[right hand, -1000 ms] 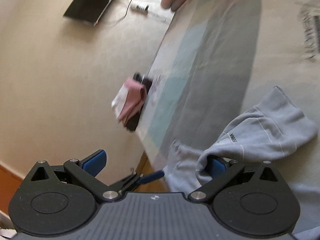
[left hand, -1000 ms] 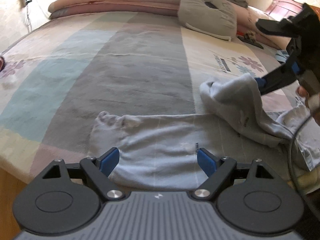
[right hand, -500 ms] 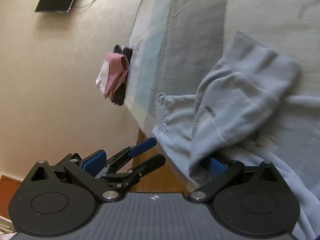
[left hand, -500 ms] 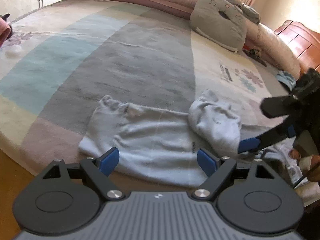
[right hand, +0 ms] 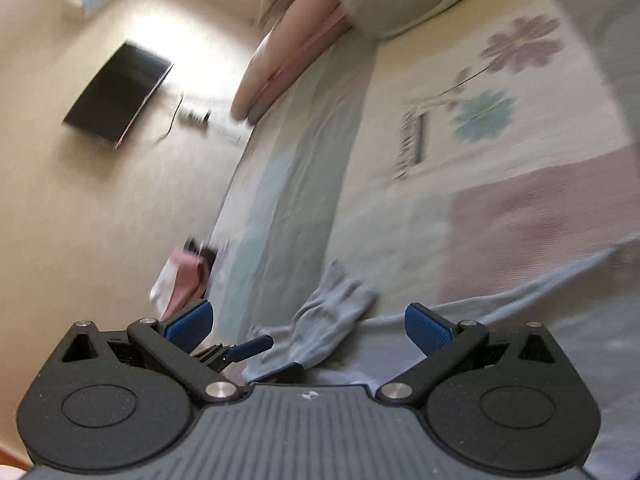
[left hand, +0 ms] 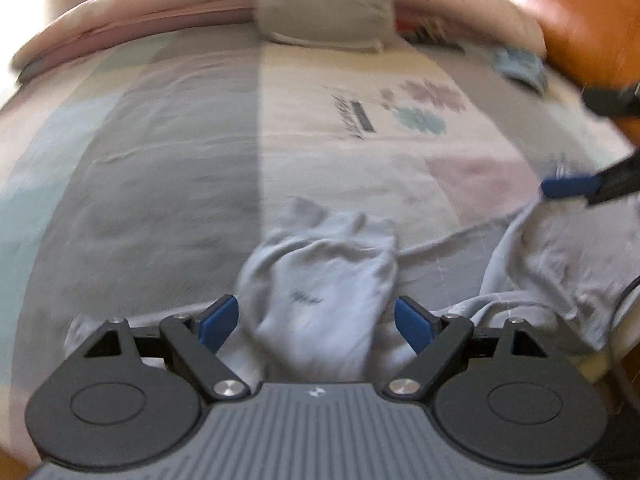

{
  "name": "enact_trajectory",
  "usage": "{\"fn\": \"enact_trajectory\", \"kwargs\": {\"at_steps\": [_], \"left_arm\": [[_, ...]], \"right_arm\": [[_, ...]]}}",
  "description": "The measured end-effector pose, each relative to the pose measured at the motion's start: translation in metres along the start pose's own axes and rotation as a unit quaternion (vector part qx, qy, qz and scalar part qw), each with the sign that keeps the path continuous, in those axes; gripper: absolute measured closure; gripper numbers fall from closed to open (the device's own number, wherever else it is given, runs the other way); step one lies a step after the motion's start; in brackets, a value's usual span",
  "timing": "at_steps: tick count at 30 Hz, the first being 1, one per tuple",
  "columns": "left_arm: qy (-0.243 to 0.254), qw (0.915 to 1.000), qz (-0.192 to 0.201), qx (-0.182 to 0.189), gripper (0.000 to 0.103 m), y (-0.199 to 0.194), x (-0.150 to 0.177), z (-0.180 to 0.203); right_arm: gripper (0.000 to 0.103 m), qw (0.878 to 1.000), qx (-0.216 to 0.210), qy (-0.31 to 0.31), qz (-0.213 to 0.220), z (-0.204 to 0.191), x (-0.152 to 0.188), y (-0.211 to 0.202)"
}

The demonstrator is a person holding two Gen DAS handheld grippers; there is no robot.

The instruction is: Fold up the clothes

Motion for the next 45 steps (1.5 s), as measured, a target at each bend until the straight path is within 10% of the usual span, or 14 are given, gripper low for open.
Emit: {"fn": "enact_trajectory", "kwargs": {"at_steps": [5, 14, 22, 30, 45], "left_arm": [[0.055, 0.9924, -0.036, -0.104, 0.018, 0.018, 0.000, -0.003], [-0.048, 0.9814, -0.053, -0.178, 0.018, -0.030, 0.035, -0.057], [-0.126, 0.9749, -0.065, -0.171, 0.018, -0.036, 0.081, -0.078], [-0.041, 0.9868, -0.013, -0.156, 0.018, -0.027, 0.055, -0.044], [-0.082, 0.9817, 0.020, -0.171, 0.018, -0.035, 0.061, -0.068]], "right_arm": [[0.000, 1.000, 0.009, 0.015, 0.019, 0.022, -0.001, -0.017], [0.000, 1.000, -0.005, 0.015, 0.008, 0.041, -0.002, -0.028], [0.000, 1.000, -0.009, 0.006, -0.013, 0.039, 0.004, -0.021], [0.000, 1.000, -0.001, -0.004, -0.024, 0.033, 0.011, -0.011], [0.000, 0.981, 0.001, -0.131, -0.145, -0.013, 0.032, 0.054]]}}
Point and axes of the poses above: each gripper's, at about its wrist camera, not at the fingertips, and y roughly the way its jaws point, z to its right, x to its underside, the point moved 10 cm from there along y, roughly the way its jaws point, and after that the axes turned 2 degrees about y, right-handed, at the moved point
